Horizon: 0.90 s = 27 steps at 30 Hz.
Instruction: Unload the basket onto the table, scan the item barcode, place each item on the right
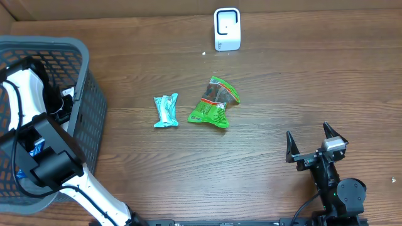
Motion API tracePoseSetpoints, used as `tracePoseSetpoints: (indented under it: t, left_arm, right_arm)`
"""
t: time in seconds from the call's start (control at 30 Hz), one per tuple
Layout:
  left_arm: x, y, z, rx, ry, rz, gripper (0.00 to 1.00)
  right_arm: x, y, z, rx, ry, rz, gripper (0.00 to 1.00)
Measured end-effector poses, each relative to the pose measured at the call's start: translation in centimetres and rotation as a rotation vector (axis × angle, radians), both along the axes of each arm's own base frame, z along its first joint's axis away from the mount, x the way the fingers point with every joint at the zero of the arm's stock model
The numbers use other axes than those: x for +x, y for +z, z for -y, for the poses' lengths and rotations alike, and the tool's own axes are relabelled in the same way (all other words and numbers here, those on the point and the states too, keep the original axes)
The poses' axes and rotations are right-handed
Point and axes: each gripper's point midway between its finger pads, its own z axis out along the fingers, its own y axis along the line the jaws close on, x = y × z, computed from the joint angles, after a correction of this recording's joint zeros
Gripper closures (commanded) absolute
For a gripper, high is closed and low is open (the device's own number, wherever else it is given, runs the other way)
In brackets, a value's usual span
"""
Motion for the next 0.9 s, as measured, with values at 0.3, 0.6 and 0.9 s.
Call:
tracePoseSetpoints:
  t: [0.3,0.6,0.9]
  left_arm:
    - [2.1,4.3,-1.4,0.062,0.007,0.088,0.3]
    - [1.4,1.1,-1.9,0.093,-0.002,0.048,0.28]
    - [-0.1,-3.4,-1.8,0.108,-0.008,0.004,0.45]
  right_arm:
    - [0.0,0.0,0.0,0.0,0.0,0.0,0.0]
    - [0.0,0.0,0.0,0.0,0.0,0.0,0.0]
    - [0.0,0.0,0.0,0.0,0.0,-0.001,0.0]
